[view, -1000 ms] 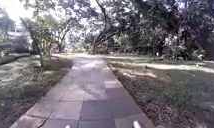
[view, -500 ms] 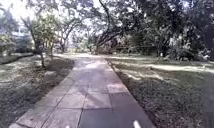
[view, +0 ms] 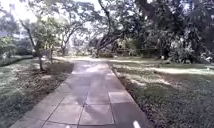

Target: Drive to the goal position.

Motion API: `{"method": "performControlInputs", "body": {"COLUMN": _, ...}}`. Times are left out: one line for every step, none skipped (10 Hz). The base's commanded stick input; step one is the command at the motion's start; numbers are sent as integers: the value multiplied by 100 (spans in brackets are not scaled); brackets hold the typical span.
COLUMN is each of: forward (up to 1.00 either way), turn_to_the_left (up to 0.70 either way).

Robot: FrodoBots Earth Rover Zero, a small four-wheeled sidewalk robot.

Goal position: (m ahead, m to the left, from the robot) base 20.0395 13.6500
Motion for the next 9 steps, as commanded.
{"method": "performControlInputs", "body": {"forward": 50, "turn_to_the_left": 0}}
{"method": "performControlInputs", "body": {"forward": 50, "turn_to_the_left": 0}}
{"method": "performControlInputs", "body": {"forward": 50, "turn_to_the_left": 0}}
{"method": "performControlInputs", "body": {"forward": 50, "turn_to_the_left": 0}}
{"method": "performControlInputs", "body": {"forward": 50, "turn_to_the_left": 0}}
{"method": "performControlInputs", "body": {"forward": 50, "turn_to_the_left": 0}}
{"method": "performControlInputs", "body": {"forward": 50, "turn_to_the_left": 0}}
{"method": "performControlInputs", "body": {"forward": 50, "turn_to_the_left": 0}}
{"method": "performControlInputs", "body": {"forward": 50, "turn_to_the_left": 0}}
